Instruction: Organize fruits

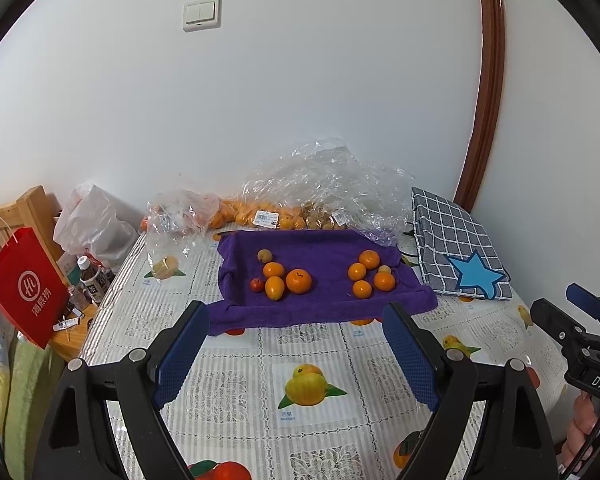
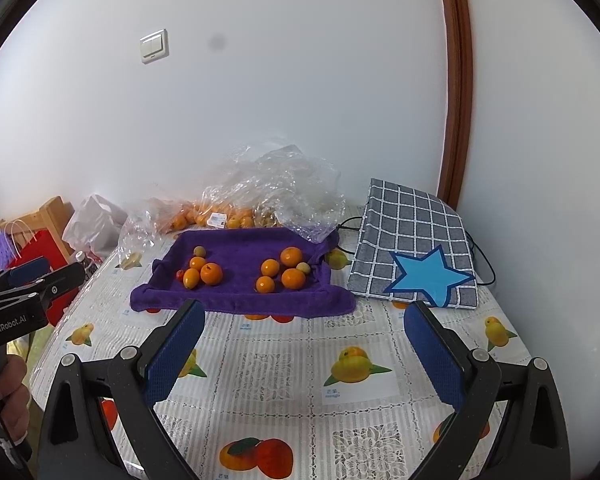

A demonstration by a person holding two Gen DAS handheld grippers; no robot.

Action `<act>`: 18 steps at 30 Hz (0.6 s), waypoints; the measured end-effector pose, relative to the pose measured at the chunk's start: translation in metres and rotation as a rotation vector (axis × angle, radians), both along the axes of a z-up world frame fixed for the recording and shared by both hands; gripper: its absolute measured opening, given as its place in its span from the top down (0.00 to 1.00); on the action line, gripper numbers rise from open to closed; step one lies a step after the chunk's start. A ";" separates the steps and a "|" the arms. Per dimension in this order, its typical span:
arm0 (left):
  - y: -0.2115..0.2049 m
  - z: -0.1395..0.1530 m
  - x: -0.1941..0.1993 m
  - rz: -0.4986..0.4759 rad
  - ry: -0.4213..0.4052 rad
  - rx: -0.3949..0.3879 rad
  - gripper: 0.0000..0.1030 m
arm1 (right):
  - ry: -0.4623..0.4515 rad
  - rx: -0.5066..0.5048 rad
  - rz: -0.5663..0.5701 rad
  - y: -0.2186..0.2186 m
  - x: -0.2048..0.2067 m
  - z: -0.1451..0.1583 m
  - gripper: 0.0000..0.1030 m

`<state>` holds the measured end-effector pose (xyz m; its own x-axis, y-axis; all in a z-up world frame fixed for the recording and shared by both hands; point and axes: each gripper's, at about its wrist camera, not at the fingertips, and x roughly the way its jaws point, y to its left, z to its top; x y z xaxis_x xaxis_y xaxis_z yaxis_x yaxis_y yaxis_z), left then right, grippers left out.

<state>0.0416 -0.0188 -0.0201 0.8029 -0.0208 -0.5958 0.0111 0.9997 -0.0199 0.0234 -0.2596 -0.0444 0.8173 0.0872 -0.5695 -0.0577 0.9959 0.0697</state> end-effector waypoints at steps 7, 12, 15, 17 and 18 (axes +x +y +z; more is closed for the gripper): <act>-0.001 0.001 0.000 -0.004 -0.005 0.000 0.15 | -0.001 0.005 -0.004 -0.002 0.000 0.000 0.04; -0.001 0.002 0.000 -0.006 -0.003 -0.001 0.15 | -0.005 0.005 -0.003 -0.003 -0.001 0.001 0.04; -0.001 0.002 0.000 -0.007 -0.004 0.002 0.15 | -0.006 0.004 -0.004 -0.003 -0.001 0.001 0.04; 0.000 0.002 0.000 -0.006 -0.003 0.000 0.15 | -0.006 0.003 -0.005 -0.003 -0.001 0.001 0.04; -0.001 0.002 0.000 -0.007 -0.005 -0.001 0.15 | -0.006 0.003 -0.005 -0.003 -0.001 0.001 0.04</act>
<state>0.0411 -0.0196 -0.0181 0.8054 -0.0268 -0.5921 0.0181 0.9996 -0.0206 0.0219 -0.2630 -0.0430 0.8214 0.0849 -0.5639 -0.0529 0.9959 0.0728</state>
